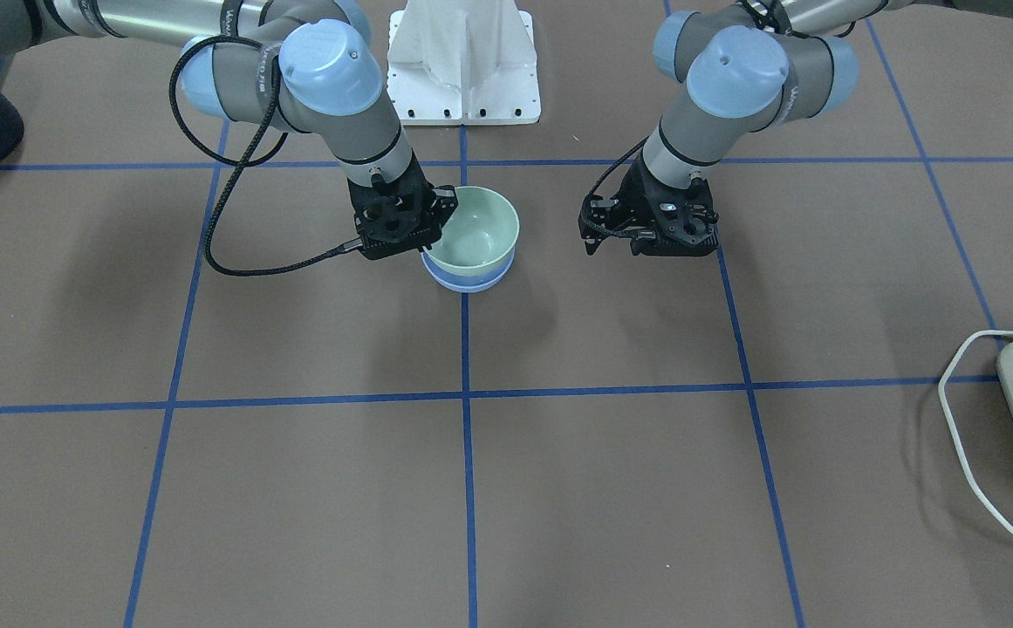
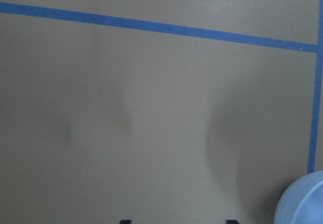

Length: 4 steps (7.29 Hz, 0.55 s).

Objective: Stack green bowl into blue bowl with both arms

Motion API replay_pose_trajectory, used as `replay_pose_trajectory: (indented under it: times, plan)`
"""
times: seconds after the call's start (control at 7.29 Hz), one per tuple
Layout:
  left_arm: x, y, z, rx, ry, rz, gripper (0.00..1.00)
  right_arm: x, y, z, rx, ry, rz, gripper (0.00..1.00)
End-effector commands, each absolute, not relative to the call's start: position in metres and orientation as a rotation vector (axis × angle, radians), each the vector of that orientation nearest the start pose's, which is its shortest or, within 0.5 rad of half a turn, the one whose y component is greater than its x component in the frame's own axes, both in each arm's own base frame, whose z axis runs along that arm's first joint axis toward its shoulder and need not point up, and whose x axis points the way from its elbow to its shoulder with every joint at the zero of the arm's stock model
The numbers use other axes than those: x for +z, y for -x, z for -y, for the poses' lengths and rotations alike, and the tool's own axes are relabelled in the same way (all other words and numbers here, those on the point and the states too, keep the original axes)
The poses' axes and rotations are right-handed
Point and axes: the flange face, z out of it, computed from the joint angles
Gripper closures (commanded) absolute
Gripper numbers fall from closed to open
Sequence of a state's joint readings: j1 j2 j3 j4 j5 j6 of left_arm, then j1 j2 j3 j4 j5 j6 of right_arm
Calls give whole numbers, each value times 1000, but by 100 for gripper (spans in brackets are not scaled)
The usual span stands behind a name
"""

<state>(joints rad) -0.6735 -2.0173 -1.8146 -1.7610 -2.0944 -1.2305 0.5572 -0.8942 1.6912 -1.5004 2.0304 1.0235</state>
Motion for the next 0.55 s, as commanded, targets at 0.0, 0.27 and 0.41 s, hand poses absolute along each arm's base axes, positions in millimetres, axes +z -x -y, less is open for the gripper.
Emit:
replay_pose_trajectory:
  times: [0.0,0.27,0.41]
  plan:
    - [274,-429,449,-77,10,-987,30,197,529,427,-195,-84,944,100]
    - [274,-430,449,-75,11,-987,30,199,529,426,-195,-84,941,100]
    - [275,-430,450,-77,11,-985,30,199,533,424,-196,-91,936,100]
